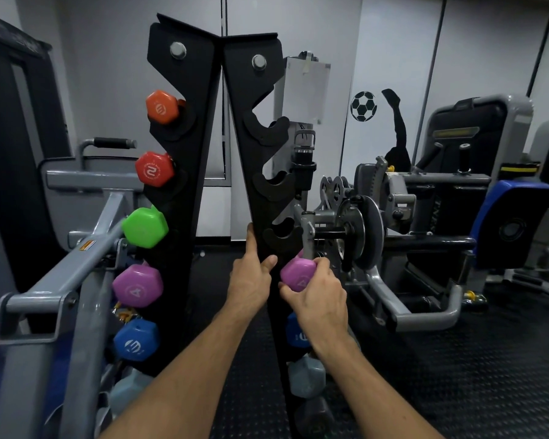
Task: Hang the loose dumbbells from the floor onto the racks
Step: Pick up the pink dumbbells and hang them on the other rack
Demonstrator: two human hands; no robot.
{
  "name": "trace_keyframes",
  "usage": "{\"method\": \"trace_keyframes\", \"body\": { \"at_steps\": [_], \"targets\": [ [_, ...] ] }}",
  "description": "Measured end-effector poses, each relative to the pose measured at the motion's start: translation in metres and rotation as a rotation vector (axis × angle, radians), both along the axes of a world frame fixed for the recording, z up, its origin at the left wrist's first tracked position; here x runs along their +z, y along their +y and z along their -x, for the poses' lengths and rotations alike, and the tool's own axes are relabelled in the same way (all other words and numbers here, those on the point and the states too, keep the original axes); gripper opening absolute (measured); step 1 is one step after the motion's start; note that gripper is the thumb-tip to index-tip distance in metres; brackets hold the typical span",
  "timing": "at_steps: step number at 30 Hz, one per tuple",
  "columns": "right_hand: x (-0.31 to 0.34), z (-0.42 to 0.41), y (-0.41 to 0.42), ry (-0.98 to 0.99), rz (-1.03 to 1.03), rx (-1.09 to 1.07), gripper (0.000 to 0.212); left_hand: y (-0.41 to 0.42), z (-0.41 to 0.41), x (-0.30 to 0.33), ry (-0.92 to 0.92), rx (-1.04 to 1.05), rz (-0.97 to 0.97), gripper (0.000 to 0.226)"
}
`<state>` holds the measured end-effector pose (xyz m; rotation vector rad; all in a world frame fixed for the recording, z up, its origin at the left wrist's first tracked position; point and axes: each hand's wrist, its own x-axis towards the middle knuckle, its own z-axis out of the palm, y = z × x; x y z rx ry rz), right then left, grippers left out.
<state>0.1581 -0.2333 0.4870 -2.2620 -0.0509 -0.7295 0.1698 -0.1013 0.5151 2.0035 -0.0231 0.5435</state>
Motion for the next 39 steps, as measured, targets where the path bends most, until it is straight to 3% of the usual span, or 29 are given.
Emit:
{"method": "trace_keyframes", "body": {
  "at_steps": [4, 8, 13, 24, 33, 36, 39],
  "targets": [
    [0.003, -0.005, 0.004, 0.001, 0.123, 0.030, 0.088, 0.002, -0.006, -0.003, 0.005, 0.027, 0.000, 0.081],
    [-0.002, -0.006, 0.005, -0.029, -0.056, 0.089, 0.077, 0.003, -0.010, -0.006, 0.015, 0.030, -0.007, 0.080],
    [-0.002, -0.008, -0.005, -0.036, -0.109, 0.171, 0.069, 0.005, -0.011, -0.010, 0.010, 0.030, -0.039, 0.080],
    [0.004, -0.012, -0.019, -0.023, 0.009, 0.296, 0.061, 0.007, -0.014, -0.010, 0.013, 0.018, -0.027, 0.080],
    [-0.019, -0.006, -0.016, -0.062, -0.020, 0.270, 0.108, 0.018, -0.006, -0.020, -0.046, -0.027, -0.039, 0.070],
    [-0.036, 0.008, -0.016, -0.128, -0.050, 0.244, 0.107, 0.019, 0.008, -0.032, -0.038, -0.039, -0.039, 0.063],
    [-0.065, 0.026, -0.019, -0.140, -0.126, 0.233, 0.098, 0.019, 0.021, -0.061, 0.037, -0.027, -0.021, 0.069]
  ]
}}
